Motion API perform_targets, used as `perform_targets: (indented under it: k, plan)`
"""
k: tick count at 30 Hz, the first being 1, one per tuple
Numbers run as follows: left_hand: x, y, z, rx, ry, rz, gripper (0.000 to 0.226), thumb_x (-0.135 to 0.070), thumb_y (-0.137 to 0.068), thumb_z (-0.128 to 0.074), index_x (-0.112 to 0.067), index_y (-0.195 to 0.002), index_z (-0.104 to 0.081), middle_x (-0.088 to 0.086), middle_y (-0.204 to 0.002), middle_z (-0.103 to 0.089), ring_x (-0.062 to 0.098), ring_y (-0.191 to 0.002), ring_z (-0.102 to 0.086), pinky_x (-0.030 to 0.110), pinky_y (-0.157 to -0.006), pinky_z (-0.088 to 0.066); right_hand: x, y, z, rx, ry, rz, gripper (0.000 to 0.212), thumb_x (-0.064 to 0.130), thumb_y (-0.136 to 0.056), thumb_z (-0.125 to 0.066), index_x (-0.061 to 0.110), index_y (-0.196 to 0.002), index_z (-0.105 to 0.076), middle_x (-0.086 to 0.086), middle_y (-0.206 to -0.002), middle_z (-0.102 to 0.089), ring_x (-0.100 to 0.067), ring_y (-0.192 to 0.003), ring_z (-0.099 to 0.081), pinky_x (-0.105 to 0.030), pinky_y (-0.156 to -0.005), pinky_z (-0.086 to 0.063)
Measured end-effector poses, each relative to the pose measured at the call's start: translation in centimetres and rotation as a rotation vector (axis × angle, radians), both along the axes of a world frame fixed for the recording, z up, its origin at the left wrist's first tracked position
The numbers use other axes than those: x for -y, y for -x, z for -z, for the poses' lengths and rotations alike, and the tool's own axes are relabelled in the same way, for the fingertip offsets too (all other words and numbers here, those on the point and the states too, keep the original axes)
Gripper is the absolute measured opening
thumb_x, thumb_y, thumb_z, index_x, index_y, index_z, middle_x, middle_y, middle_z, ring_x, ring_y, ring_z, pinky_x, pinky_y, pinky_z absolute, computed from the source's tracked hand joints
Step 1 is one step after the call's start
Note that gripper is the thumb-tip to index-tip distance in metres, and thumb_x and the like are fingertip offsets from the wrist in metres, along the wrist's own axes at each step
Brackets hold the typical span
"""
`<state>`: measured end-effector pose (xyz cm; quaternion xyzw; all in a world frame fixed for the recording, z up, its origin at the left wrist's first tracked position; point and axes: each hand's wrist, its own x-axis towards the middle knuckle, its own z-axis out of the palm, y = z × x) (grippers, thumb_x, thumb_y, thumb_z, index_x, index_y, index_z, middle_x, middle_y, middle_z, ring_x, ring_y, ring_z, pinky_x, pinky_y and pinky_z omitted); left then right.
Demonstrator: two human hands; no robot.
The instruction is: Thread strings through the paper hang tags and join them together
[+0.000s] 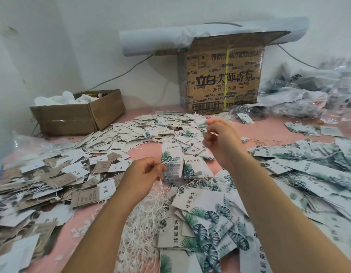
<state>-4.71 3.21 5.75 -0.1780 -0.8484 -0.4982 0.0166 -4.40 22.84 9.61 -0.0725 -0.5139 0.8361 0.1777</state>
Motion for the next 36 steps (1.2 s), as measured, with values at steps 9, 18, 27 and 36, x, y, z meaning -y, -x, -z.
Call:
perform_targets:
  k: [9,18,27,36]
  plan:
    - [-0.2,-0.3,-0.5,-0.035,-0.090,-0.016,0.022,-0.012,-0.095,-0.052,-0.022,-0.080,-0.065,-0.009,-0.061,-0.059,0.014,-0.072,-0.058,0.025,-0.070,-0.044,2.8,-0.3,1.2,-0.014,-1.233,-0.398,0.006,0.017,-0.083,-0.068,0.017,-0.078,-0.070,0.013,-0.057,-0.061,0.004,-0.044,-0.046,-0.013,-0.050,-0.039]
    - [0.2,-0.2,-0.2,0.027,-0.020,-0.011,0.016,-0.015,-0.091,-0.058,-0.020,-0.081,-0.069,0.004,-0.072,-0.066,0.018,-0.067,-0.051,0.026,-0.064,-0.039,1.6,1.0,2.3,0.066,-1.019,0.056,0.016,0.011,-0.091,-0.052,0.013,-0.095,-0.067,0.008,-0.052,-0.047,-0.002,-0.034,-0.030,-0.014,-0.035,-0.025]
    - [0.8,0.9,1.0,0.058,0.239,-0.110,0.004,-0.029,-0.090,-0.059,-0.030,-0.090,-0.064,-0.004,-0.107,-0.061,0.016,-0.096,-0.055,0.040,-0.093,-0.044,2.0,1.5,5.8,0.179,-1.060,-0.058,0.046,0.003,-0.093,-0.034,0.023,-0.130,-0.054,-0.006,-0.124,-0.058,-0.002,-0.028,-0.031,-0.012,-0.033,-0.026]
    - [-0.2,0.6,2.8,-0.113,0.531,-0.097,0.056,-0.052,-0.093,-0.037,-0.040,-0.145,-0.019,-0.019,-0.151,-0.016,0.021,-0.136,-0.013,0.044,-0.109,-0.017,2.2,1.6,6.1,0.195,-1.002,-0.119,0.043,0.004,-0.093,-0.037,0.024,-0.123,-0.060,-0.003,-0.120,-0.061,-0.002,-0.032,-0.030,-0.015,-0.034,-0.028]
